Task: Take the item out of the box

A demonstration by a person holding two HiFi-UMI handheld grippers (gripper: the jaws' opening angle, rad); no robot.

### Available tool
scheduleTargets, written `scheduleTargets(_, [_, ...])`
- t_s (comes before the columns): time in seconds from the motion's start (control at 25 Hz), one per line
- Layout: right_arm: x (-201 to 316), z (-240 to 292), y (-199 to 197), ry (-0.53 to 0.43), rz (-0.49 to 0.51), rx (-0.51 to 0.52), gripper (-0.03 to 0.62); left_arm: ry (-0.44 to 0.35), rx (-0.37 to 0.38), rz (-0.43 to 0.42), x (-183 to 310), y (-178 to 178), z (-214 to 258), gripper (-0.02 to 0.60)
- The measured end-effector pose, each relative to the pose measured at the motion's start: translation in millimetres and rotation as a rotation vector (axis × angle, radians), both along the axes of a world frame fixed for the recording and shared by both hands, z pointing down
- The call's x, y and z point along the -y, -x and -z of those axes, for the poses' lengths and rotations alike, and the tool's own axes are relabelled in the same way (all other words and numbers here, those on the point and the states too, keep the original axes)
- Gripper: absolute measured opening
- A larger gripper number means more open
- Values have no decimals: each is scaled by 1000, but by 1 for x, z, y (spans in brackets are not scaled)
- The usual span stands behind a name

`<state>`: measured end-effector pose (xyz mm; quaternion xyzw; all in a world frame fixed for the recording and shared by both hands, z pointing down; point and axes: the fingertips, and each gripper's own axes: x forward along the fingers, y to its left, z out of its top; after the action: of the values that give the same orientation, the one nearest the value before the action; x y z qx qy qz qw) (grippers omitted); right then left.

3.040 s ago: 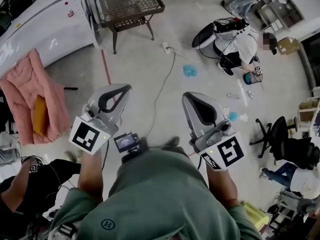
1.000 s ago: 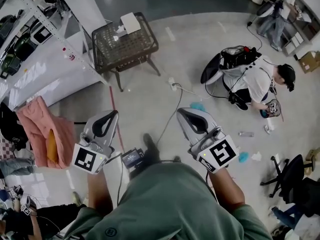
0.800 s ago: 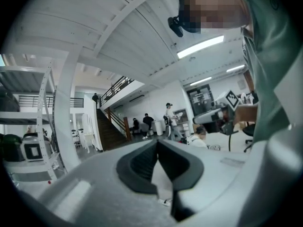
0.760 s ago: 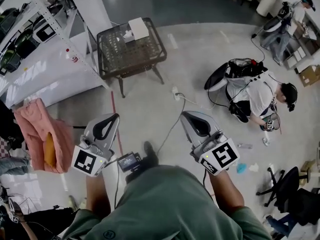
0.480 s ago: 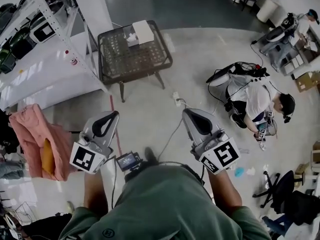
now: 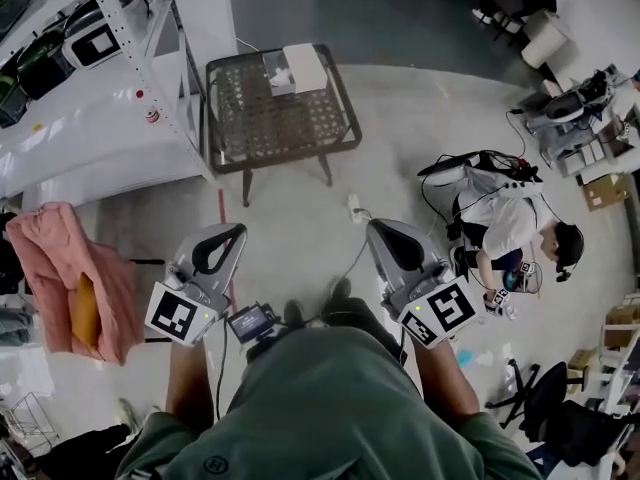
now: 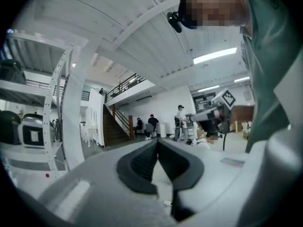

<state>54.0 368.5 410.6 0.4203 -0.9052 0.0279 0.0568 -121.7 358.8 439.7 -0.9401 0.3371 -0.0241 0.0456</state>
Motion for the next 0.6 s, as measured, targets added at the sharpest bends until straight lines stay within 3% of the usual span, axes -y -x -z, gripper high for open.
scheduleTargets(0.28, [59,-16,18,30,67,15,8,47,15,60,49,19,-14,5])
scheduleTargets(0.6, [165,-26,18,67,149,69,8,76,72,54,153,-17,-13,5])
